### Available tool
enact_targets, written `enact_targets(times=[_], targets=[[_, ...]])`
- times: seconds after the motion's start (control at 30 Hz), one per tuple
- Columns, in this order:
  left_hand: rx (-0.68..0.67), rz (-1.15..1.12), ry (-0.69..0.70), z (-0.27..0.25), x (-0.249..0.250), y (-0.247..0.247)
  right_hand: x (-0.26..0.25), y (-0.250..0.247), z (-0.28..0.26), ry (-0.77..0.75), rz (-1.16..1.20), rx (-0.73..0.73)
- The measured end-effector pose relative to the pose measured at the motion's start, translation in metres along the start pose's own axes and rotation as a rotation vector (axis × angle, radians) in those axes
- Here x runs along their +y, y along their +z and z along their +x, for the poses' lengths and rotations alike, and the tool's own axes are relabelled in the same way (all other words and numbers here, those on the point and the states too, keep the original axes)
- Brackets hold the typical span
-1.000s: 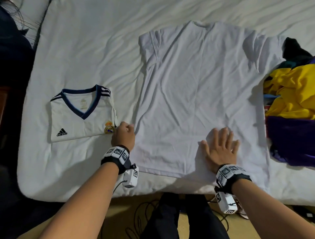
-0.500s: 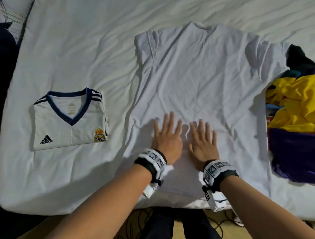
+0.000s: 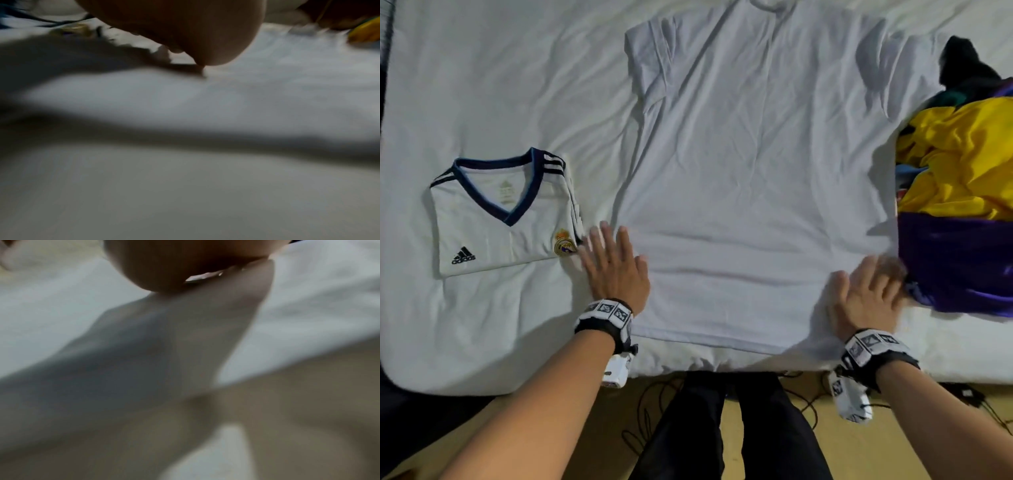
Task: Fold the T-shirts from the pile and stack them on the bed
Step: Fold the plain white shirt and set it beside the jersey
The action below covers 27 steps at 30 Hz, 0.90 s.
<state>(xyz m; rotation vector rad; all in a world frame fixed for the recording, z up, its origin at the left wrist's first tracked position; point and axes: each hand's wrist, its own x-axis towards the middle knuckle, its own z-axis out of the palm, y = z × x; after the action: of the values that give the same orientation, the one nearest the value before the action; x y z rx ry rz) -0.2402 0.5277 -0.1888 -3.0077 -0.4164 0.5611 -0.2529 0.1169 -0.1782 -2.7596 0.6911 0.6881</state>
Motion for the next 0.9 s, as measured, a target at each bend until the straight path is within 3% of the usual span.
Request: enact_targets(times=[0.03, 0.1, 0.17, 0.2, 0.33, 0.43, 0.53, 0.57, 0.63, 0.73, 0.8, 0.9], targets=[[0.033, -0.011, 0.063, -0.004, 0.025, -0.007, -0.017, 0.004, -0.001, -0.062, 0.022, 0.01], [0.058, -0.045, 0.321, -0.022, 0.085, -0.012, -0.059, 0.02, -0.017, -0.347, -0.01, -0.038], [-0.036, -0.075, 0.511, -0.045, 0.131, -0.006, -0.085, 0.041, -0.038, -0.6, -0.093, -0.082], [-0.094, -0.066, 0.537, -0.051, 0.141, -0.002, -0.088, 0.045, -0.045, -0.638, -0.115, -0.102], [-0.116, -0.005, 0.459, -0.027, 0.096, 0.016, -0.044, 0.032, -0.034, -0.475, -0.164, -0.043], [-0.114, 0.005, 0.238, 0.0, 0.04, 0.009, 0.0, 0.011, -0.007, -0.197, -0.121, -0.034], [-0.035, -0.043, 0.08, 0.02, 0.045, -0.01, -0.013, -0.003, 0.015, -0.06, -0.024, -0.023], [-0.008, -0.065, 0.113, 0.025, 0.064, -0.017, -0.031, -0.004, 0.018, -0.114, -0.031, -0.011], [0.033, -0.089, 0.31, 0.032, 0.111, -0.028, -0.075, 0.001, 0.022, -0.358, -0.086, -0.008], [-0.034, -0.077, 0.512, 0.04, 0.165, -0.029, -0.125, 0.014, 0.028, -0.652, -0.157, -0.059], [-0.112, -0.029, 0.515, 0.055, 0.164, -0.021, -0.125, 0.021, 0.041, -0.668, -0.193, -0.101], [-0.078, 0.005, 0.465, 0.088, 0.118, -0.014, -0.094, 0.012, 0.065, -0.525, -0.153, -0.099]])
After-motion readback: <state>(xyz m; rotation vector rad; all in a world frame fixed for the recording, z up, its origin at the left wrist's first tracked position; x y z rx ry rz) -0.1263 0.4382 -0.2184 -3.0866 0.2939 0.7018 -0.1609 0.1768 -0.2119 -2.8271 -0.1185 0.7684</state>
